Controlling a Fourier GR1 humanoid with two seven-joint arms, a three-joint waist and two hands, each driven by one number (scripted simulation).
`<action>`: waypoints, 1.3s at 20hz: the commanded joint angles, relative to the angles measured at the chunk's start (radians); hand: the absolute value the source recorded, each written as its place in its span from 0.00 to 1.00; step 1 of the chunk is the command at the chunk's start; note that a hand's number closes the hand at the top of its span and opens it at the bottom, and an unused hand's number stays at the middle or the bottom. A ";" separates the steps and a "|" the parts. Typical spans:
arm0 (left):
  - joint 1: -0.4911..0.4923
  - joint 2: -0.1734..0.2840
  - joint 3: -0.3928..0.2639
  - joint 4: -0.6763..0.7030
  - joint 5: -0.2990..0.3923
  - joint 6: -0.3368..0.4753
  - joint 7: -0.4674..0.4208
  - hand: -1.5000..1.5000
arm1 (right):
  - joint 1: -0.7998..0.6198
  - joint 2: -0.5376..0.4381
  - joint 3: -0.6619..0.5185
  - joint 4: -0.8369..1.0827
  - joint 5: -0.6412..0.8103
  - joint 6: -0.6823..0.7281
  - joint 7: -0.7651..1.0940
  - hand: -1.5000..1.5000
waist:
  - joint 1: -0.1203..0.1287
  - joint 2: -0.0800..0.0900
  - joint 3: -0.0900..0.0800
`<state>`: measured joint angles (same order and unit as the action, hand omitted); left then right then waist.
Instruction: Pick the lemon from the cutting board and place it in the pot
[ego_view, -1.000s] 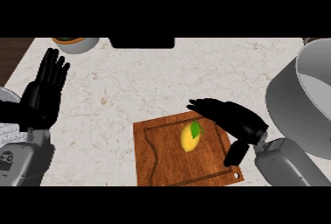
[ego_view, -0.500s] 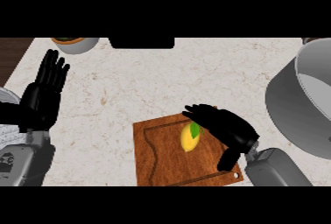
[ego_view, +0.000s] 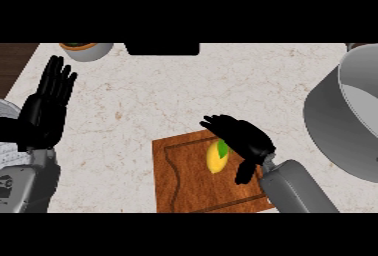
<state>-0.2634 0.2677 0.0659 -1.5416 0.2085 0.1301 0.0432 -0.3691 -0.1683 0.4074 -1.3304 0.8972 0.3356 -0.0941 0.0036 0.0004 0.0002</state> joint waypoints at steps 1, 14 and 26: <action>-0.057 -0.056 -0.036 -0.006 -0.059 0.072 0.047 0.50 | -0.011 0.073 0.014 0.066 0.052 -0.059 -0.015 0.00 | -0.002 0.000 0.000; 0.001 -0.040 0.016 -0.058 -0.051 0.000 0.049 0.50 | -0.050 0.111 0.024 0.275 0.147 -0.198 -0.281 1.00 | 0.003 0.001 0.000; 0.012 -0.063 0.009 -0.058 -0.069 -0.004 0.048 0.50 | -0.005 0.117 0.061 0.055 0.228 -0.244 -0.110 1.00 | -0.007 -0.004 0.000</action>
<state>-0.2594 0.2177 0.0879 -1.5630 0.1501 0.1086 0.0581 -0.4045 -0.0527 0.4901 -1.1883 1.1093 0.1146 -0.2528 -0.0031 -0.0119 -0.0117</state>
